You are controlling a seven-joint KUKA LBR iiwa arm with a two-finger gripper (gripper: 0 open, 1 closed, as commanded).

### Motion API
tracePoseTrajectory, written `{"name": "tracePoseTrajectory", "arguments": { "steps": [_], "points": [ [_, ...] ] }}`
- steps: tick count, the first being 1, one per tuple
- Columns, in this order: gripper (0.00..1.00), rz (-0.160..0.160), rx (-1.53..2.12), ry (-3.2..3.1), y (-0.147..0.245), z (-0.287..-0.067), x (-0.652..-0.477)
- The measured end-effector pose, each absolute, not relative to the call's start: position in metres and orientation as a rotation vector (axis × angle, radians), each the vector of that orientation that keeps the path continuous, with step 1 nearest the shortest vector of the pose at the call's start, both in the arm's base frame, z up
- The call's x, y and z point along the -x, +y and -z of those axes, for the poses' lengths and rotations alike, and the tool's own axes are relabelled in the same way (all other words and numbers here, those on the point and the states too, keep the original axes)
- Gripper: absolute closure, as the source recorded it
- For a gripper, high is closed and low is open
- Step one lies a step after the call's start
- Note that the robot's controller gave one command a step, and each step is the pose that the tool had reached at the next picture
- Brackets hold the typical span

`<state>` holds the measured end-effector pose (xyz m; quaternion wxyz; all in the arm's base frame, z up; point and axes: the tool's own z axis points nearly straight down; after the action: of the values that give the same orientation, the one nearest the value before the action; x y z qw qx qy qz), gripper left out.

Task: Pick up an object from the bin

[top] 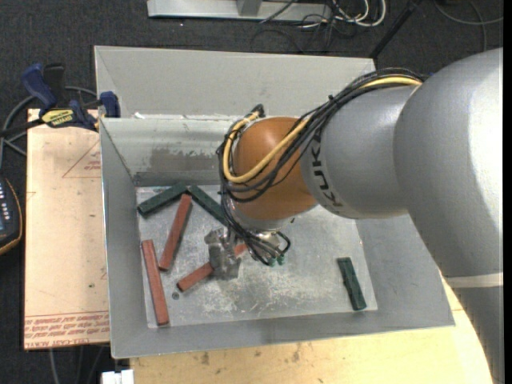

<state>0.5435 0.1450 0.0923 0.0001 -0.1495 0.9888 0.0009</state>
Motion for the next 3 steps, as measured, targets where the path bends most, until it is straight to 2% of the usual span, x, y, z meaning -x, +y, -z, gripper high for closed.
{"name": "tracePoseTrajectory", "arguments": {
  "steps": [1, 2, 3],
  "points": [
    [0.00, -0.003, 0.470, 3.106, 0.145, -0.092, -0.544],
    [0.00, -0.003, 0.584, 3.088, 0.165, -0.069, -0.525],
    [1.00, -0.003, 0.580, 3.086, 0.165, -0.070, -0.526]
  ]
}}
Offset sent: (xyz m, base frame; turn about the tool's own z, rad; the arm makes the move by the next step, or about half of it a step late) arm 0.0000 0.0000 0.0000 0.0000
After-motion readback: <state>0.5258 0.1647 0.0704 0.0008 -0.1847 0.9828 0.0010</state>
